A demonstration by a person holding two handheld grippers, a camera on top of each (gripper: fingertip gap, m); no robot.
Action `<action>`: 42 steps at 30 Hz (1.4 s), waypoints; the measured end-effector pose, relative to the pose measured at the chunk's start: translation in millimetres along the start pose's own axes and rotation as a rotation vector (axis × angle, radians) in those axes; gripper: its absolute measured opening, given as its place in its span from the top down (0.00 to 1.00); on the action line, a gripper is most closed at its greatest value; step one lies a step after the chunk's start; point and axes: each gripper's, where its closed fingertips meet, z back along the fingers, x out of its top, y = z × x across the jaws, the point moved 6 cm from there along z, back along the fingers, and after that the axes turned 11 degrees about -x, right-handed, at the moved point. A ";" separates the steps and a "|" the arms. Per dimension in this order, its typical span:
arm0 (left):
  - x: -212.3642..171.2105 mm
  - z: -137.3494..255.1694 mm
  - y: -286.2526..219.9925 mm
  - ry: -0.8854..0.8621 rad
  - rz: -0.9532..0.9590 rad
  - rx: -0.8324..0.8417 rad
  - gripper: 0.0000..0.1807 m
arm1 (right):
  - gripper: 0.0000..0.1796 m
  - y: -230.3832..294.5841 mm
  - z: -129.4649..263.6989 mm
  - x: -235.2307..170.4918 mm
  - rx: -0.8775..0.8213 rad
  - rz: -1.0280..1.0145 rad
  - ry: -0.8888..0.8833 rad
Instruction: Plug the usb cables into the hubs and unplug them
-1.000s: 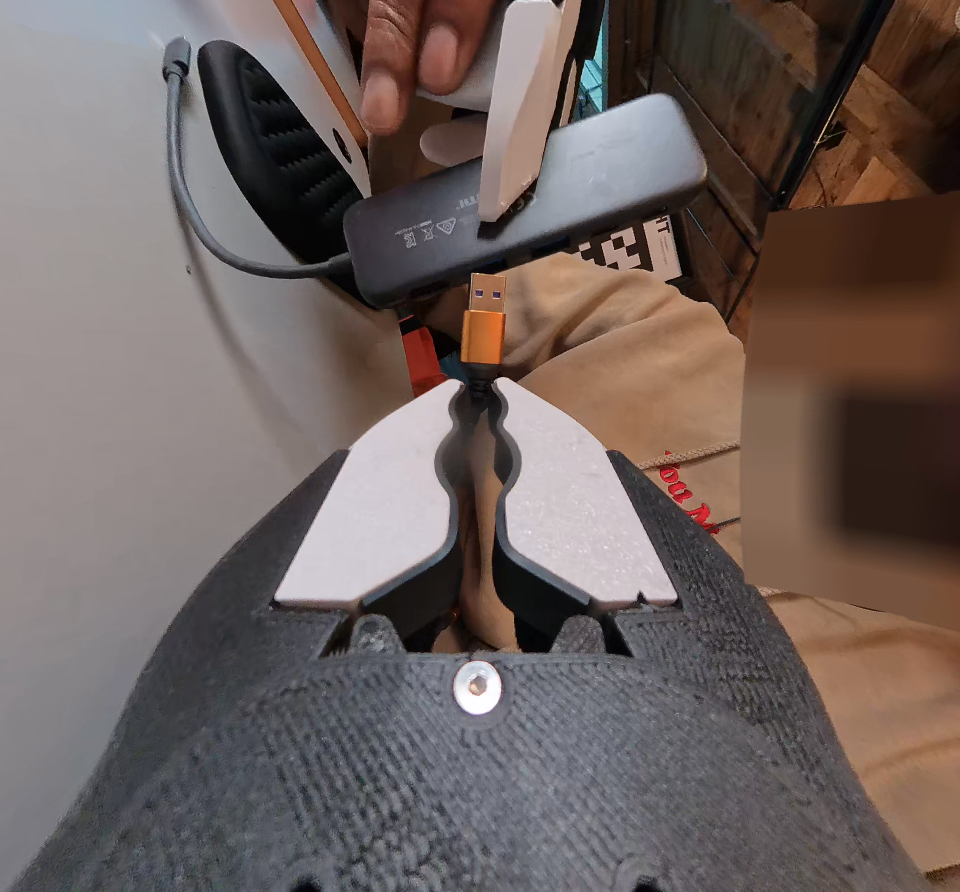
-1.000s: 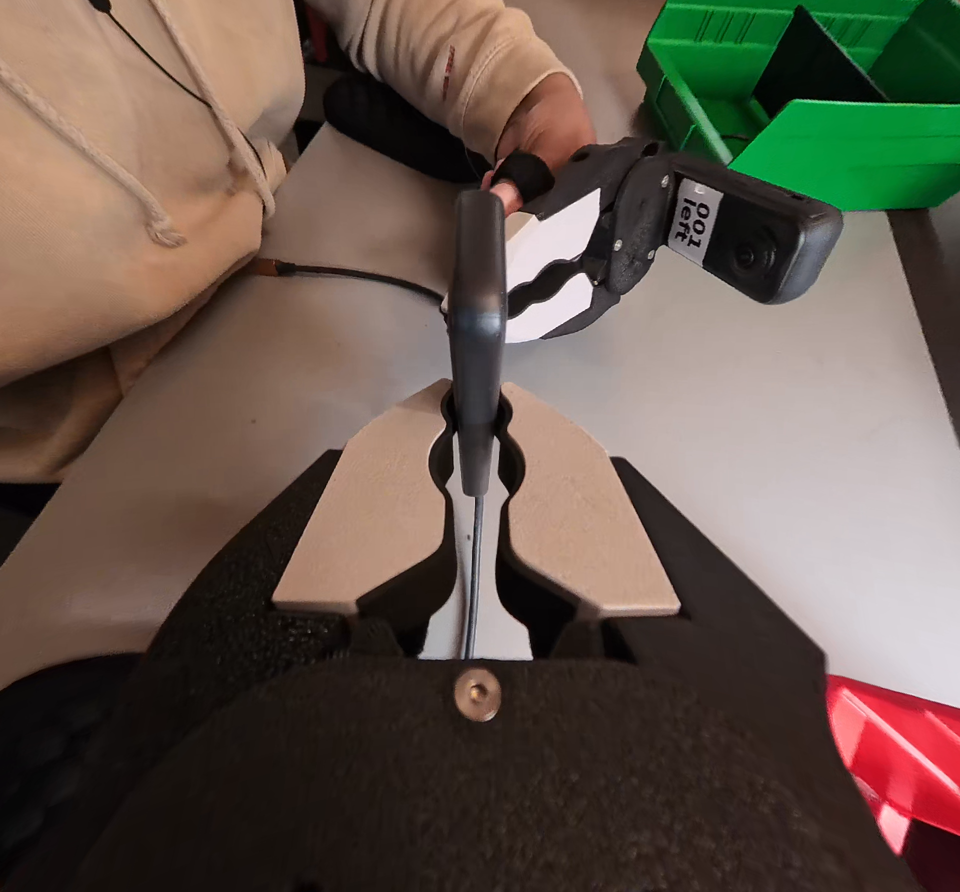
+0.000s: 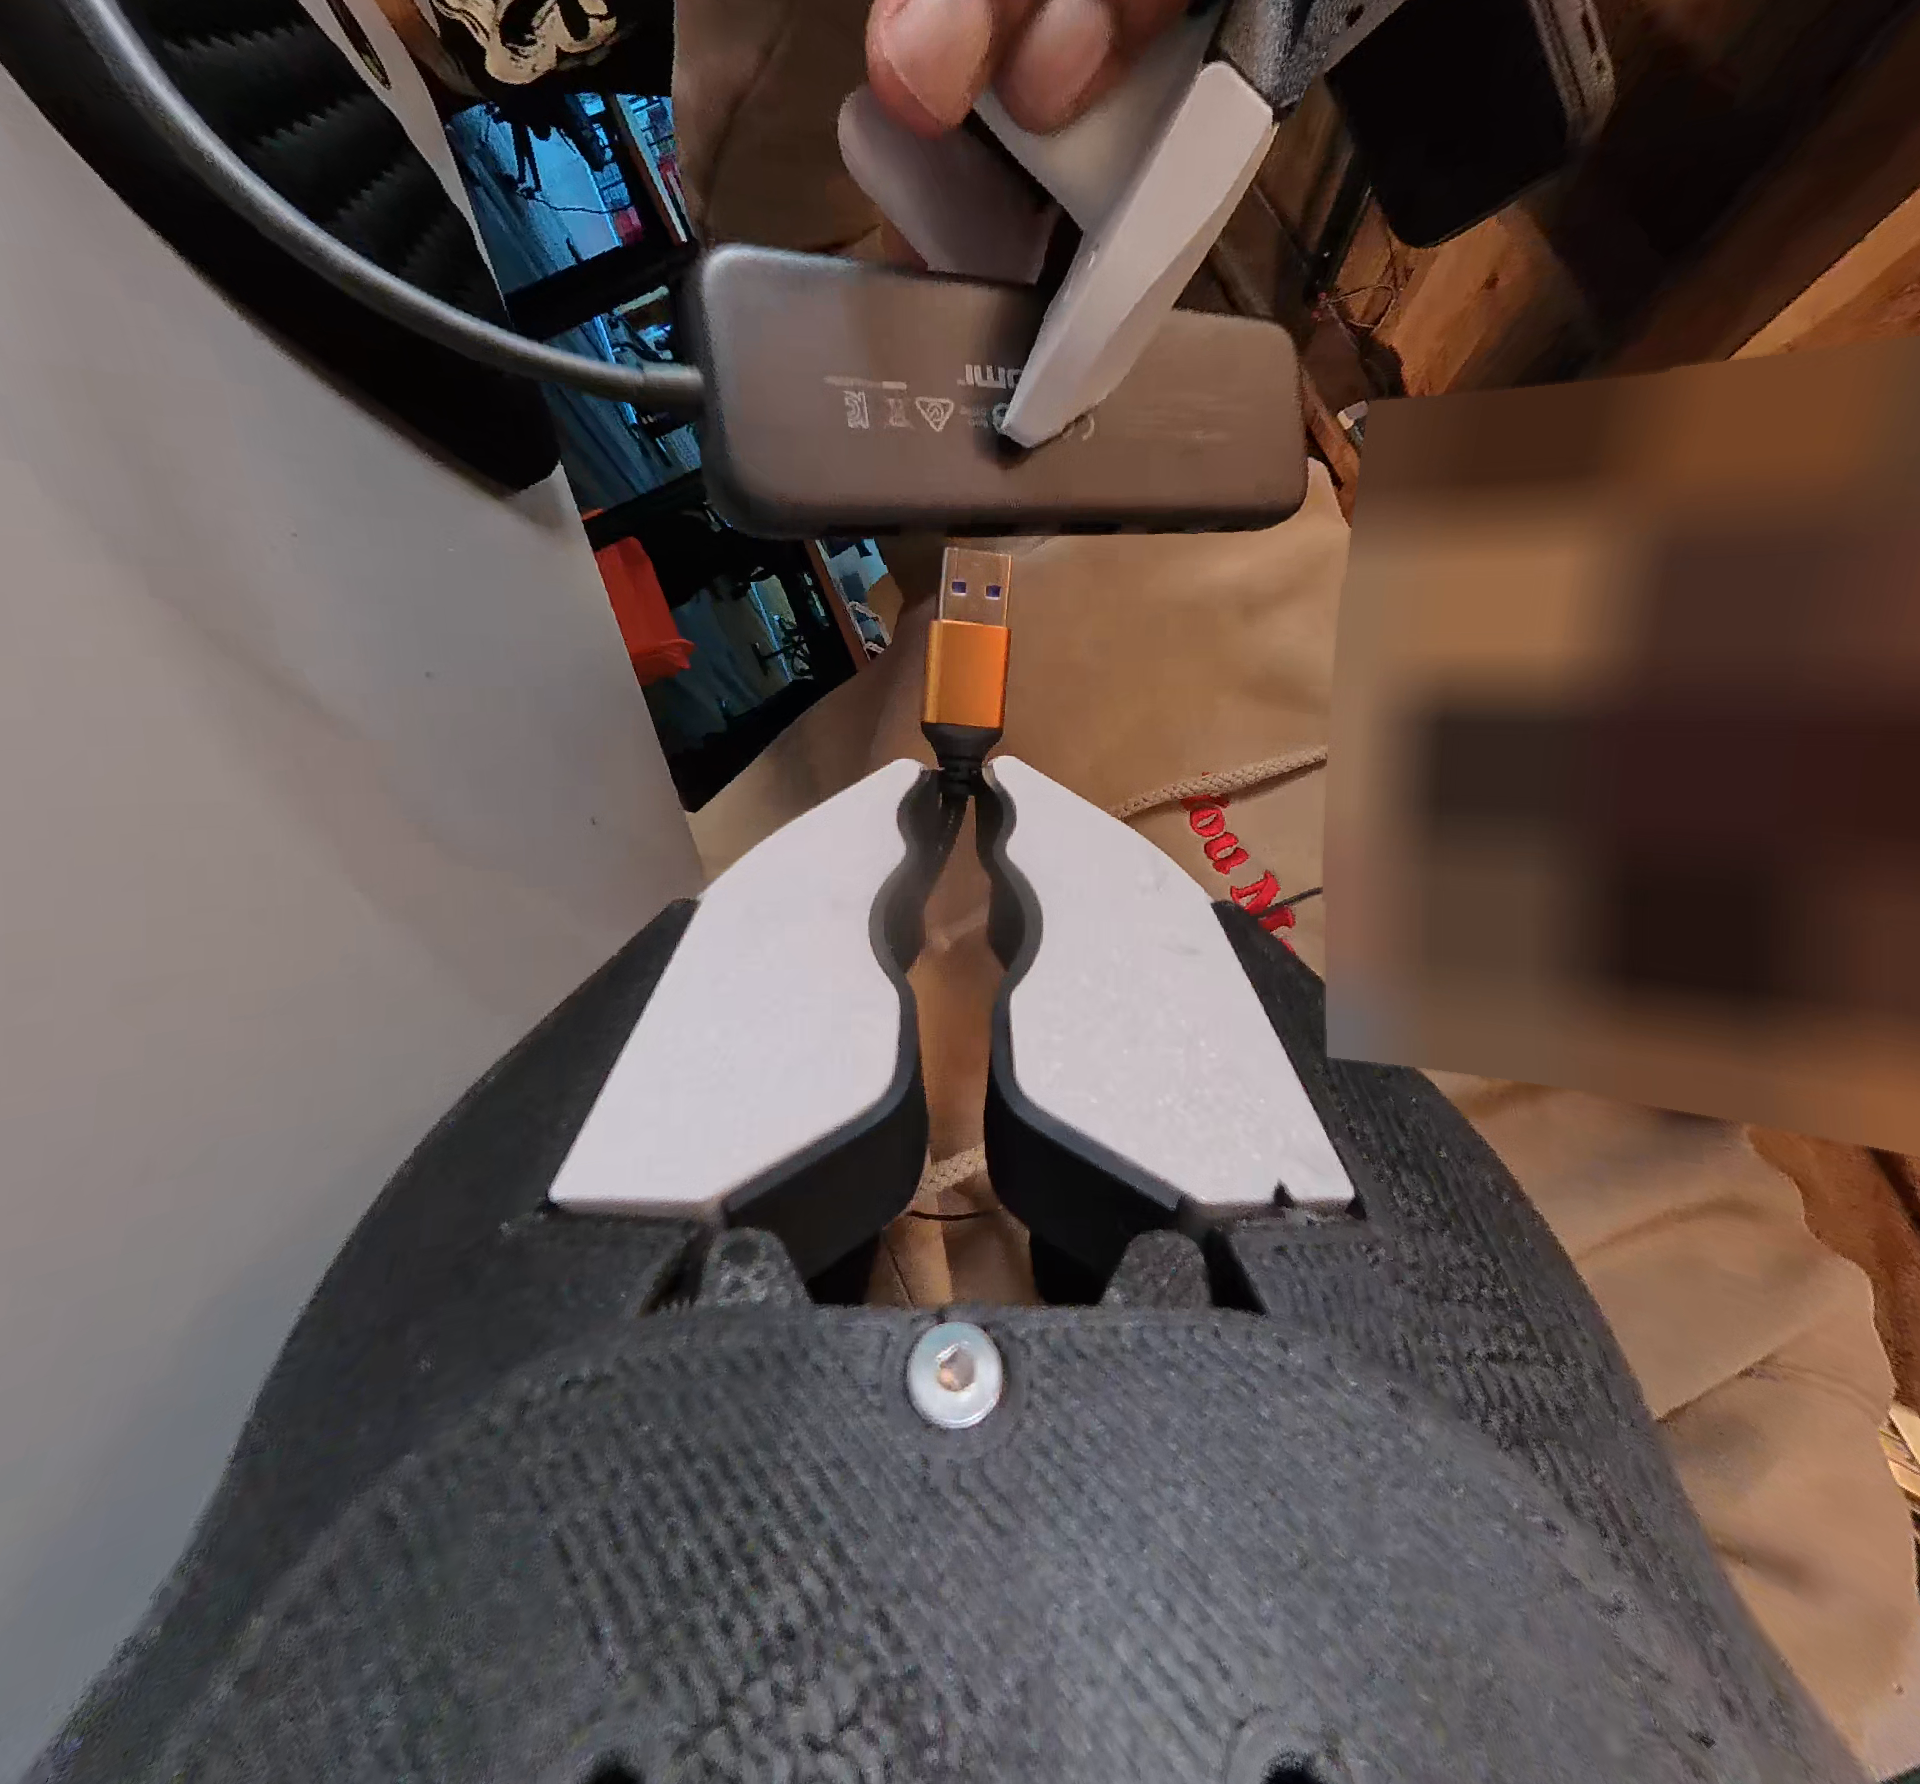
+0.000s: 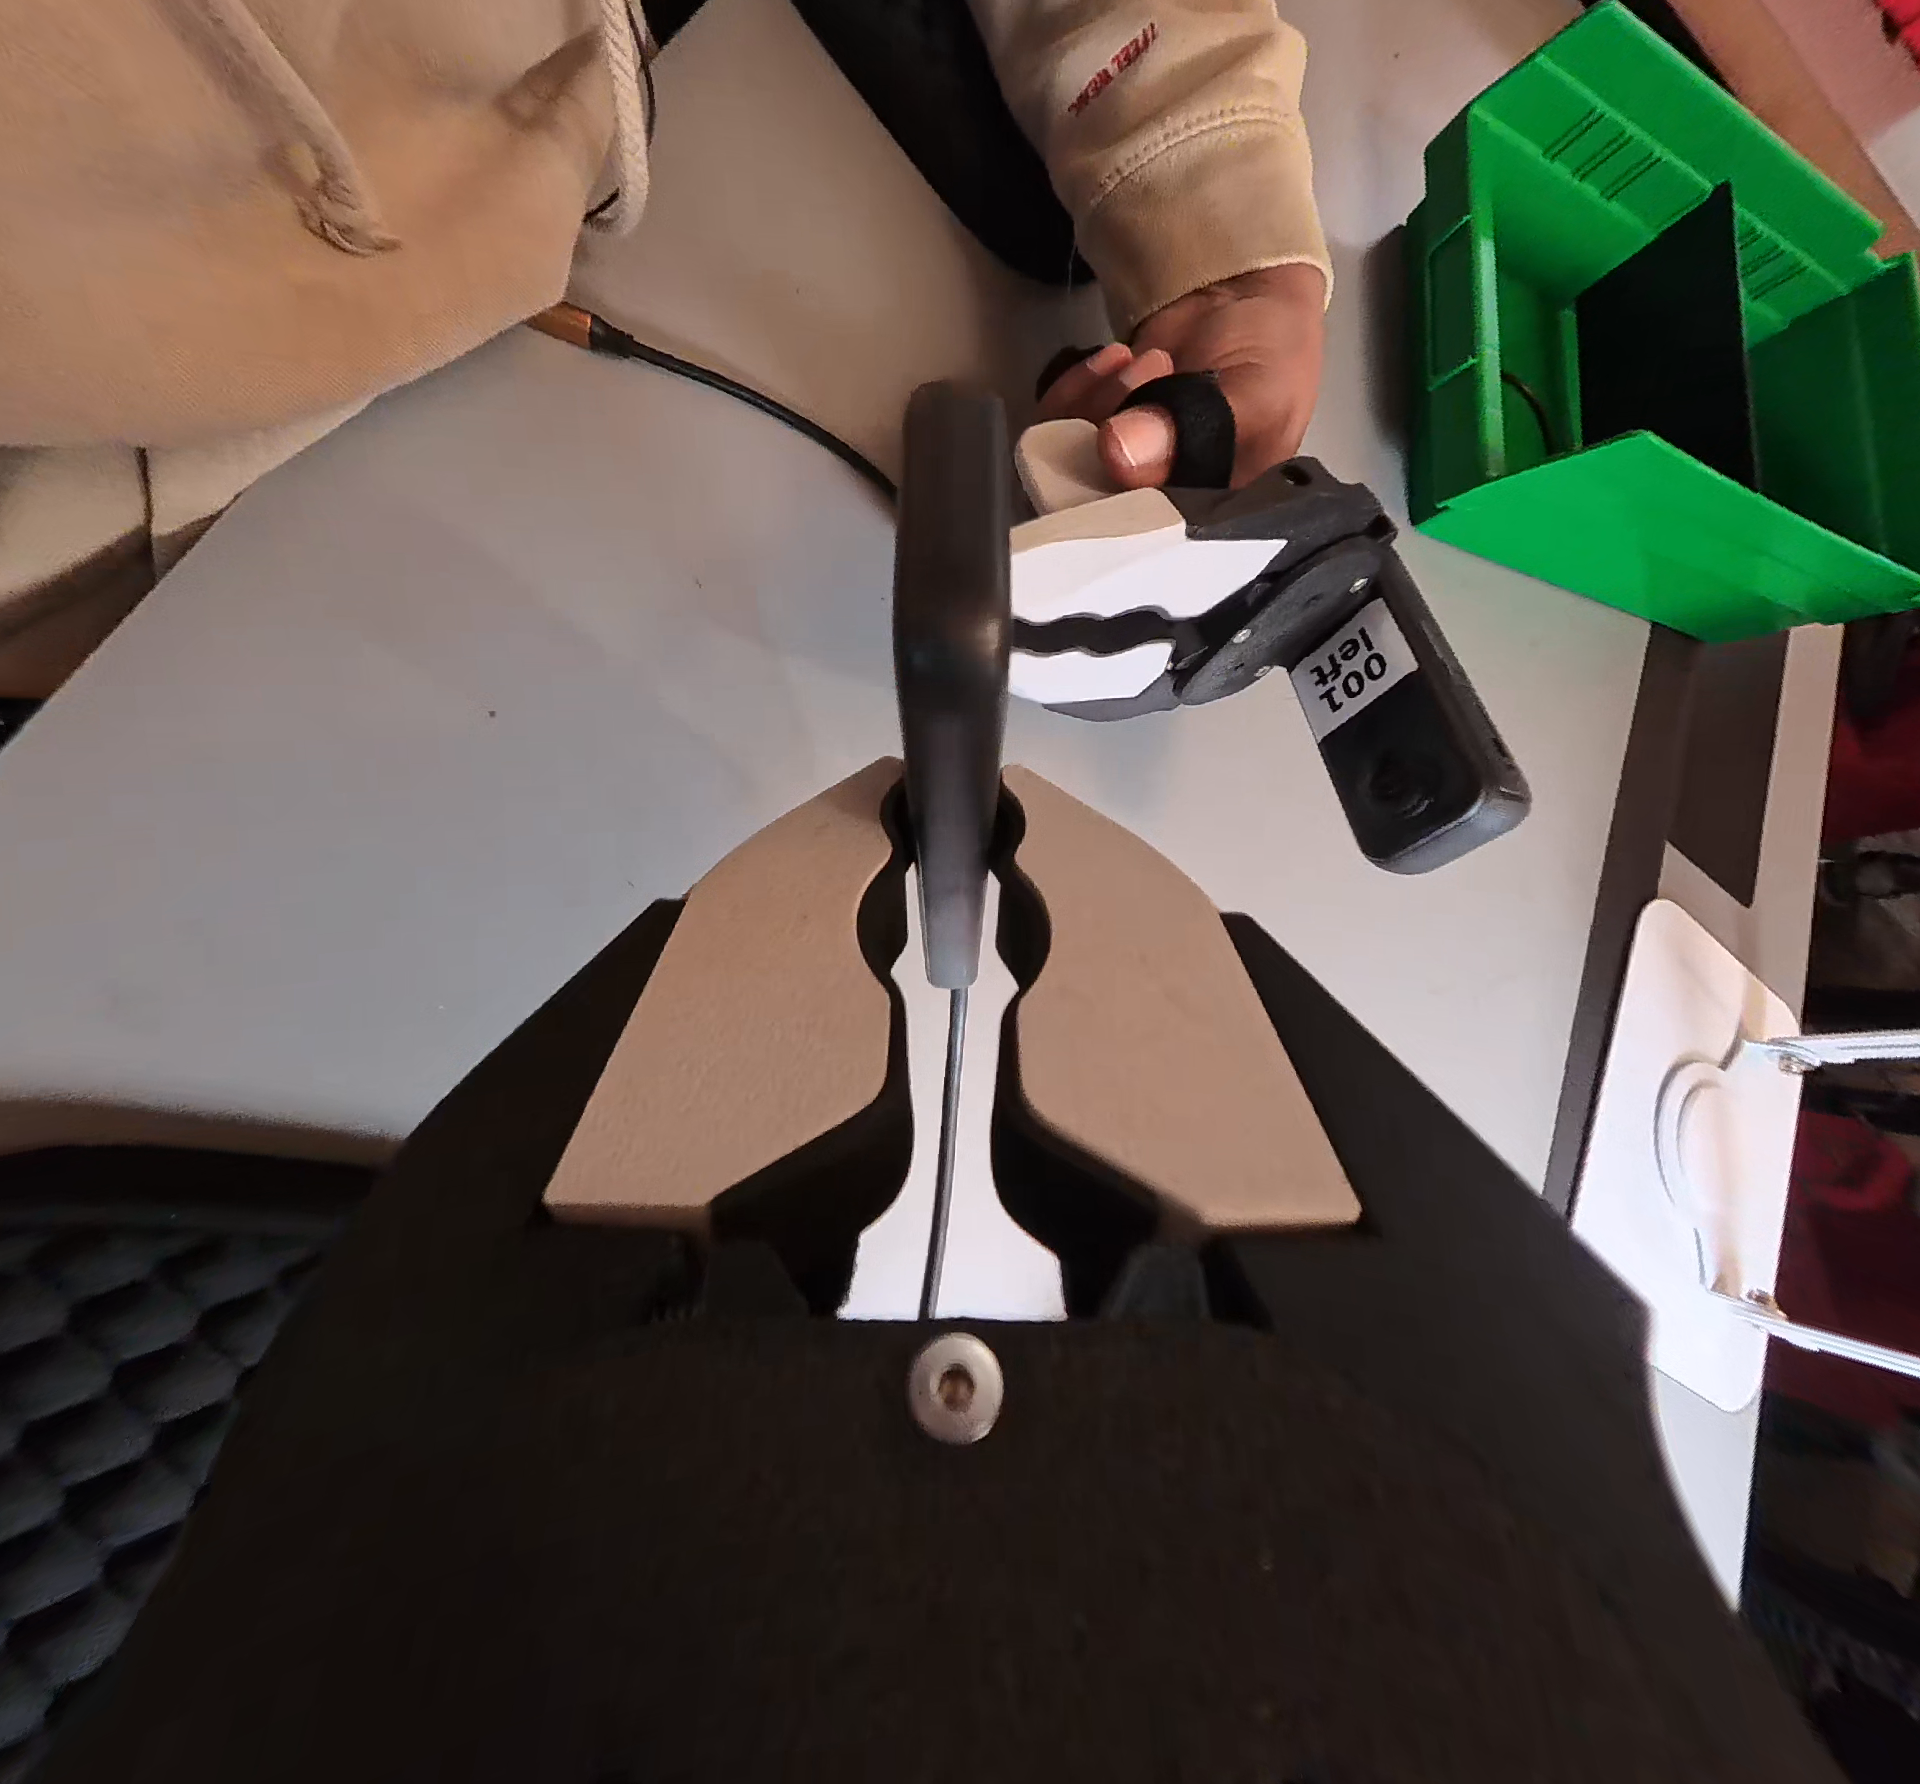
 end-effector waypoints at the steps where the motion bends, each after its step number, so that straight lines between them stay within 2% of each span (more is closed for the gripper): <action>1: 0.2 0.1 -0.1 0.001 -0.002 0.003 0.96 | 0.93 1.1 0.0 1.0 0.000 0.001 -0.002; 27: -2.6 4.0 12.0 0.026 0.008 0.142 0.97 | 0.93 18.2 -17.7 -8.9 0.026 0.043 0.069; 36: -3.4 0.9 7.8 0.081 -0.091 0.154 0.97 | 0.93 18.9 -19.5 -1.2 0.027 -0.055 -0.055; 42: 4.8 0.1 -12.3 0.053 -0.216 0.098 0.97 | 0.93 7.1 -11.1 -4.8 -0.090 -0.293 -0.257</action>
